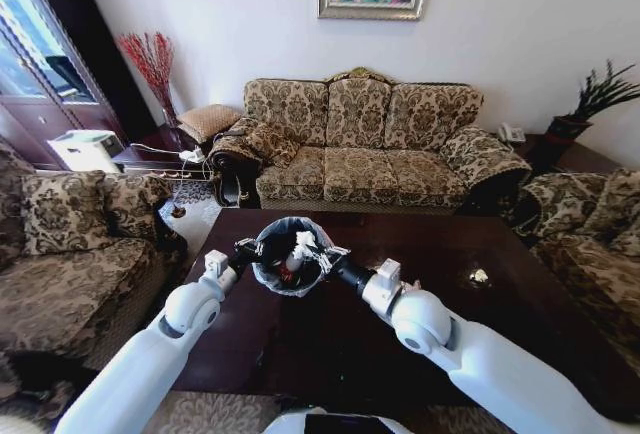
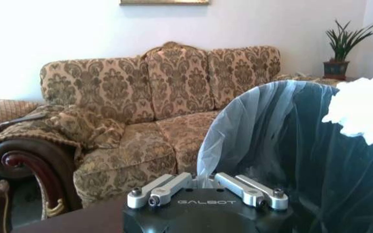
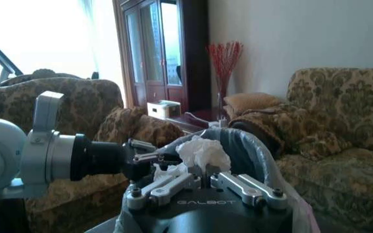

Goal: Move to the front of the table and place the trash on the table into the trash bin.

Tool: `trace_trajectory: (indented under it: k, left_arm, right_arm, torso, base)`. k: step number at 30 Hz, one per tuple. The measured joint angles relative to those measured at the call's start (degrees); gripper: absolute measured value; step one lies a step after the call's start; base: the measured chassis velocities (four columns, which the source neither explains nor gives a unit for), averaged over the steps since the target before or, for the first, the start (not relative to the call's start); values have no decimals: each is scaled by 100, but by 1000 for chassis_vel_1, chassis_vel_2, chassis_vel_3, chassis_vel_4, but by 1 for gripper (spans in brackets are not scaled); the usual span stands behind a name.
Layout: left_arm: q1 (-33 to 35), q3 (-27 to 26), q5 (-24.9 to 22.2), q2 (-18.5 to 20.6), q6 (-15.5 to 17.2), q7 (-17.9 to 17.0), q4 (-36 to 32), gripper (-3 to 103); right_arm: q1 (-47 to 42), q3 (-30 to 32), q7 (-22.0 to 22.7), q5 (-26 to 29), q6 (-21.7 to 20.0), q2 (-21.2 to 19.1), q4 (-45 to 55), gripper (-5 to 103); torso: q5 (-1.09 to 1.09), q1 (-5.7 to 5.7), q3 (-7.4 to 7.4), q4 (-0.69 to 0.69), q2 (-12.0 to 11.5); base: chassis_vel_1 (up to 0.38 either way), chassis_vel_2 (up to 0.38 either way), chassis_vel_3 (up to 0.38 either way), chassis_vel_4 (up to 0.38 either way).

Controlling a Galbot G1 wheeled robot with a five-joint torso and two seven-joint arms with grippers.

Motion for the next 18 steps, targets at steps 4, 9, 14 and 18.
trace_trajectory:
  k: [4,9,14,18]
  left_arm:
    - [33,-29,3,9,0,14,-2,0]
    - [53,-30,8,-5,0,15,-22,0]
    - [97,-29,8,-16,5,14,-94,0]
    - [129,-50,9,-6,9,13,-131,0]
  right_arm:
    - [-7,-2,-23,-28,5,11,-1,-4]
    - [-36,63,-117,-90,78,22,-94,-2]
    - [-39,98,-181,-106,108,119,-174,10]
    - [-40,98,-205,-136,116,170,-216,19]
  torso:
    - [0,-1,0,0,0]
    - [0,0,0,0,0]
    - [0,0,0,-1,0]
    - [0,-1,0,0,0]
  base:
    - [0,0,0,0]
    - [0,0,0,0]
    - [0,0,0,0]
    - [0,0,0,0]
